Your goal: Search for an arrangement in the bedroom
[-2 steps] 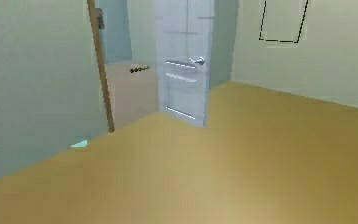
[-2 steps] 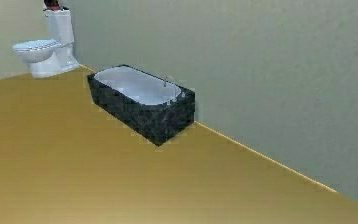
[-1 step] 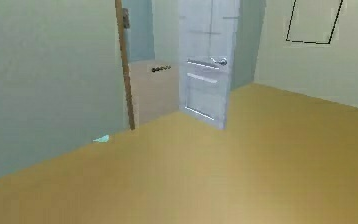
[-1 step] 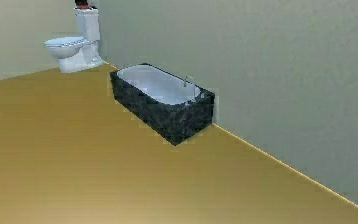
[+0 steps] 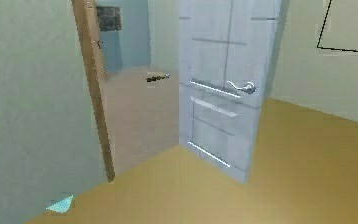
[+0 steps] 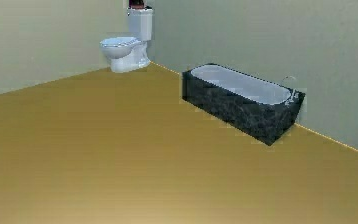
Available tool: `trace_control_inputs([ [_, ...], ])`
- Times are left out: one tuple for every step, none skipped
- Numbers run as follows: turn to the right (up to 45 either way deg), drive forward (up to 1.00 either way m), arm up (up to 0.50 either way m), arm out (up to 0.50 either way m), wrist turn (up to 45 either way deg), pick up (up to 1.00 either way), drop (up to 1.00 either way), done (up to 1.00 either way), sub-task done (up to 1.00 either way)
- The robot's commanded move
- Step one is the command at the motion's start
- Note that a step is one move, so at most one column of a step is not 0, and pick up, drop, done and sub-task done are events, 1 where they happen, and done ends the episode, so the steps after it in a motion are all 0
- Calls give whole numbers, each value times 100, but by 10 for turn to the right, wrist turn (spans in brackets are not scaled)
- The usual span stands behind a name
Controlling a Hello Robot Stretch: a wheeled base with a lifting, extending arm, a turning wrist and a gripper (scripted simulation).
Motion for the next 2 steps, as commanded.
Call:
trace_control_inputs([
  [0, 100, 0, 0, 0, 0, 0, 0, 0],
  [0, 40, 0, 0, 0, 0, 0, 0, 0],
])
